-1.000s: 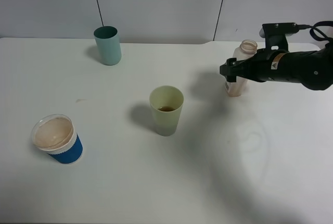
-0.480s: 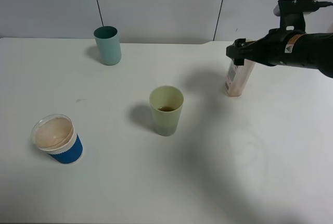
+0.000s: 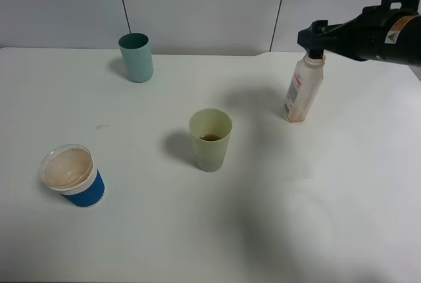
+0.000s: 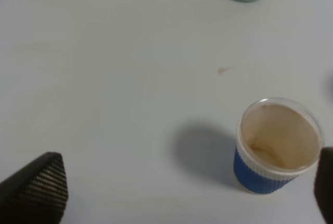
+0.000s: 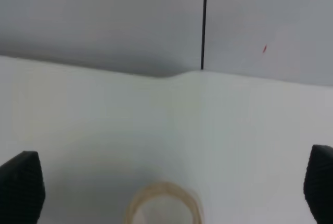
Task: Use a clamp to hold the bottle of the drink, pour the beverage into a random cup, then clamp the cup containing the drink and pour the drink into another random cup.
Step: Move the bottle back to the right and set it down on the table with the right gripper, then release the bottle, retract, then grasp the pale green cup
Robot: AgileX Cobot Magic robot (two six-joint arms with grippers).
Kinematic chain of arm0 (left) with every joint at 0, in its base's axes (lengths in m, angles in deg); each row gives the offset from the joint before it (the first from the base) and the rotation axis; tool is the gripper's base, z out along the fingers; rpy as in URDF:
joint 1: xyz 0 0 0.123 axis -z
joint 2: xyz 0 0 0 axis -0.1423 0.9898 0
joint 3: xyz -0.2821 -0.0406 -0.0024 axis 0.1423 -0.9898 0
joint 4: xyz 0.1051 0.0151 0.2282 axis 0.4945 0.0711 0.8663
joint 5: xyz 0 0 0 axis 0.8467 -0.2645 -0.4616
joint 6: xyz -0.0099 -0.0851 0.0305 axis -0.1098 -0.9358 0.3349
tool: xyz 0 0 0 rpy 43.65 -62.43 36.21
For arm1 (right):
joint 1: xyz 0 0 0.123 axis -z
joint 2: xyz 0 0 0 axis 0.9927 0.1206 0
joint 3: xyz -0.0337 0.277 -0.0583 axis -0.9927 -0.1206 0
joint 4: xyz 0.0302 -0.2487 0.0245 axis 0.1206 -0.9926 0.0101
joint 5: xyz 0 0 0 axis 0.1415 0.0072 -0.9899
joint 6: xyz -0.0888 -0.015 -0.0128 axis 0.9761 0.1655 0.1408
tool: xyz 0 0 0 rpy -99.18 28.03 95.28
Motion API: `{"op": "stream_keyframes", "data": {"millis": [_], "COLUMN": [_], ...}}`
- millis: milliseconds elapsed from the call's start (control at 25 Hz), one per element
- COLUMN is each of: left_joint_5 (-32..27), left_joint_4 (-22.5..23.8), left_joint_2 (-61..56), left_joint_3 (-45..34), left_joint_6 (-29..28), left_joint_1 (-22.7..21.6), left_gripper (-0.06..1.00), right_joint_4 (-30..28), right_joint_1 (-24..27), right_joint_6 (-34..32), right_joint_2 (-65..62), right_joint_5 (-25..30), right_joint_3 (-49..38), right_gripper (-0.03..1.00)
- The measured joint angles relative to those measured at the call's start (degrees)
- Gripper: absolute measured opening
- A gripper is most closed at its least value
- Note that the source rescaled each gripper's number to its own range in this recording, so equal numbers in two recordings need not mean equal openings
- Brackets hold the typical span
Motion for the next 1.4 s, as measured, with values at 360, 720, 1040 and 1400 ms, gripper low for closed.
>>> {"op": "stream_keyframes", "data": {"millis": [360, 720, 1040, 1400], "left_joint_5": [0.0, 0.0, 0.0, 0.0], "left_joint_4": [0.0, 0.0, 0.0, 0.0], "left_joint_2": [0.0, 0.0, 0.0, 0.0], "left_joint_3": [0.0, 0.0, 0.0, 0.0], "left_joint_6": [0.0, 0.0, 0.0, 0.0], "left_joint_1": [0.0, 0.0, 0.0, 0.0], "left_gripper": [0.87, 0.87, 0.87, 0.87], "right_joint_4": [0.0, 1.05, 1.05, 5.7], "right_joint_1": [0.0, 0.0, 0.0, 0.0], "right_joint_6": [0.27, 5.44, 11.88, 20.56], "right_joint_2": [-11.9, -31.1, -41.63, -50.5], "right_joint_5": [6.12, 17.77, 25.54, 40.11], "right_joint_3": [-0.02, -0.02, -0.02, -0.02], "right_gripper": [1.0, 1.0, 1.0, 1.0]}}
